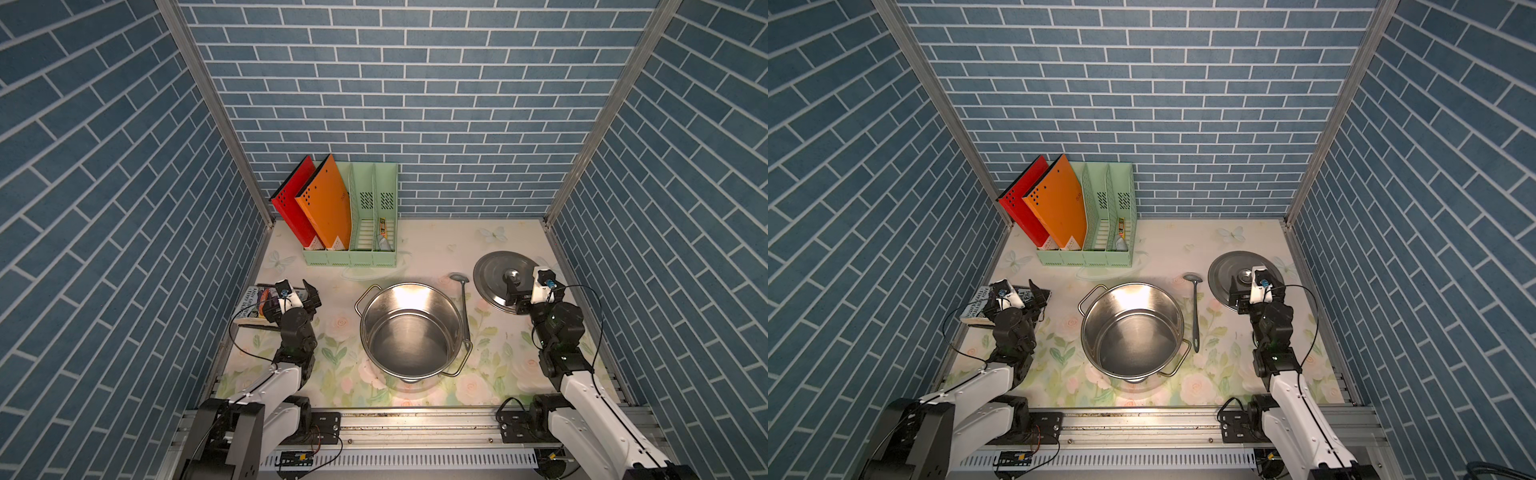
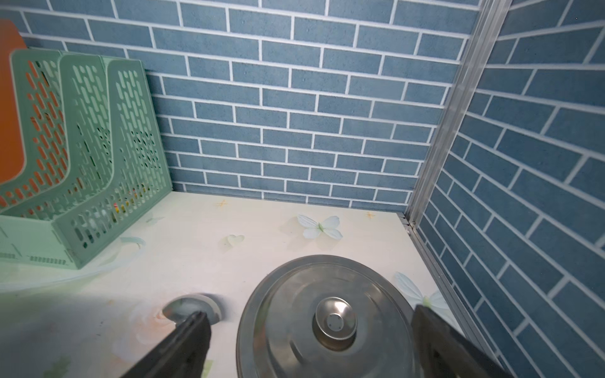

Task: Stir the soup with a spoon
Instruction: Reset both arms

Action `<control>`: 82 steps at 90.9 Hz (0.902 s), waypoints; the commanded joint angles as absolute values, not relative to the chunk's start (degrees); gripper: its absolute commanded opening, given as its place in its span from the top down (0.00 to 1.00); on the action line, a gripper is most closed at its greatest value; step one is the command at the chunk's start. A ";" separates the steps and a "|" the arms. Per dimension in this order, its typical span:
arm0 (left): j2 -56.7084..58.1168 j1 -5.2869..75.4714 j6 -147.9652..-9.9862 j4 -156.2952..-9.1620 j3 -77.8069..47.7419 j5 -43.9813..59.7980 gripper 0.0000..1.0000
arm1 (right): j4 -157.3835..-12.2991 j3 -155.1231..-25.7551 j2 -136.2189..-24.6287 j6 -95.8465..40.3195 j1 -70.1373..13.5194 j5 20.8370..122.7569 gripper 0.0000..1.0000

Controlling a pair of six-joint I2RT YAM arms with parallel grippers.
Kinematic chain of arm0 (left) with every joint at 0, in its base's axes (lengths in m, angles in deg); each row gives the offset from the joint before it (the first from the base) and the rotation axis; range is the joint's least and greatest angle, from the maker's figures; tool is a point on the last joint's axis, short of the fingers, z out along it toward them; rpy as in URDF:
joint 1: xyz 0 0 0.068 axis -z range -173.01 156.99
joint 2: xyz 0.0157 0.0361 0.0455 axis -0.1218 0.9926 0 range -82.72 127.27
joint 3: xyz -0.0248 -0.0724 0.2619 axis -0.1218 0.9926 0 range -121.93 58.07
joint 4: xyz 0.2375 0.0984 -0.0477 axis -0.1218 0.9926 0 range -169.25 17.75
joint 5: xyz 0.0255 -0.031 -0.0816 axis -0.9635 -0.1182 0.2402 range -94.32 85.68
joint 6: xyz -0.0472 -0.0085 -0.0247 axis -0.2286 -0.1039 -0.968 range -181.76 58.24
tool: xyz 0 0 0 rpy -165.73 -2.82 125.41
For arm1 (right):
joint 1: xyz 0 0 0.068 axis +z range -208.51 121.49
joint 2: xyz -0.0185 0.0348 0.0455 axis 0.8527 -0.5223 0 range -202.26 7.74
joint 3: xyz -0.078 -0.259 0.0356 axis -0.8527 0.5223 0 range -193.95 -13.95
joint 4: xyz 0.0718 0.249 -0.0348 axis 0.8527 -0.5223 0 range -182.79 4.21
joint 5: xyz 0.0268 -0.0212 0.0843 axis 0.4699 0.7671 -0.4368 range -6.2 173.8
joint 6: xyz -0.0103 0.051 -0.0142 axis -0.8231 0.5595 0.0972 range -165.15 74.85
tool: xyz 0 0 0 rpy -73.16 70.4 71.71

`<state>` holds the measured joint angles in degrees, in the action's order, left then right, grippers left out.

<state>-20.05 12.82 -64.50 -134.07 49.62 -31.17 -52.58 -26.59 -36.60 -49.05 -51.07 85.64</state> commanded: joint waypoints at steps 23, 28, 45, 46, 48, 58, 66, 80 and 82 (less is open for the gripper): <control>1.40 10.56 -63.41 -163.38 52.82 -16.33 0.00 | -21.89 -17.24 -50.92 -52.62 -51.22 90.60 0.00; 3.76 10.04 -63.56 -164.62 52.34 -15.32 0.00 | -19.00 -16.39 -53.63 -52.62 -51.22 91.27 0.00; 3.92 9.41 -65.75 -156.71 48.09 -18.67 0.00 | -10.20 -16.42 -63.35 -51.06 -51.70 90.52 0.00; 4.01 9.43 -65.73 -156.87 48.16 -18.70 0.00 | -9.94 -16.54 -63.88 -50.92 -51.72 90.54 0.00; 3.80 9.45 -65.85 -155.78 48.10 -18.57 0.00 | -9.04 -16.88 -64.90 -50.81 -51.74 90.80 0.00; 3.59 9.45 -65.79 -155.43 47.85 -18.67 0.00 | -3.44 -18.49 -72.45 -49.90 -52.25 90.03 0.00; 3.72 9.50 -65.71 -155.52 47.85 -18.69 0.00 | -0.60 -20.28 -79.39 -50.21 -52.27 89.68 0.00; 3.88 10.14 -64.74 -154.83 47.33 -18.97 0.00 | -11.72 -26.00 -79.84 -47.64 -54.21 88.58 0.00; 3.88 10.29 -64.50 -154.50 47.10 -18.77 0.00 | -11.09 -26.06 -80.27 -47.31 -54.82 87.63 0.00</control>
<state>3.53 9.93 -65.37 -155.63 48.20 -18.30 -9.41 -22.94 -79.85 -50.43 -52.99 89.60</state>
